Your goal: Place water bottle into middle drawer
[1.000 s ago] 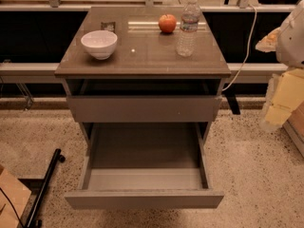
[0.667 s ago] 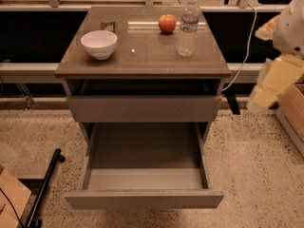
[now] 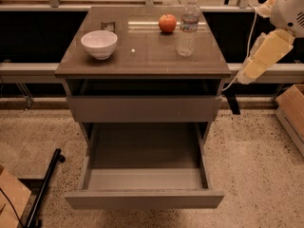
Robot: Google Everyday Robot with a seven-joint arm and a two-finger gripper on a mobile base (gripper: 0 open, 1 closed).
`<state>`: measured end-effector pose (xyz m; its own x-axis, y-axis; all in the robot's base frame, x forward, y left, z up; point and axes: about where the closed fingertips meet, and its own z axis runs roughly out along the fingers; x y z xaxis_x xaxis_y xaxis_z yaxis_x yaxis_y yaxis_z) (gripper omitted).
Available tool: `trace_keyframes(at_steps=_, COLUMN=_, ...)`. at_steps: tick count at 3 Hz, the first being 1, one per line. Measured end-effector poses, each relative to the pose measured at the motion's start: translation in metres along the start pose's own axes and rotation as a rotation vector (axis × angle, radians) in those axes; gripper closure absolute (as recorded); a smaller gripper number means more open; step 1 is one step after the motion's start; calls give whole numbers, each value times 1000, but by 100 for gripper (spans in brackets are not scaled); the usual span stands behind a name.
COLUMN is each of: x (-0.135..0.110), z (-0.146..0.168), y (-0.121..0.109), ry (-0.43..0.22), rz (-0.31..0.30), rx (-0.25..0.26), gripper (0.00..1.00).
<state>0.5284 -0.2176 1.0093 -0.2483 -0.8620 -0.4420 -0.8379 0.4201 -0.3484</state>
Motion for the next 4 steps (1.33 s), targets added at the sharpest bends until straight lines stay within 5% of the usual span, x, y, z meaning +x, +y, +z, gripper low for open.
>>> trace_keyframes(at_steps=1, x=-5, z=14, y=-4, ry=-32, rz=52, rx=17, gripper=0)
trace_keyframes(at_steps=4, x=-36, z=119, y=-81, ry=-247, rz=274, rx=34, gripper=0)
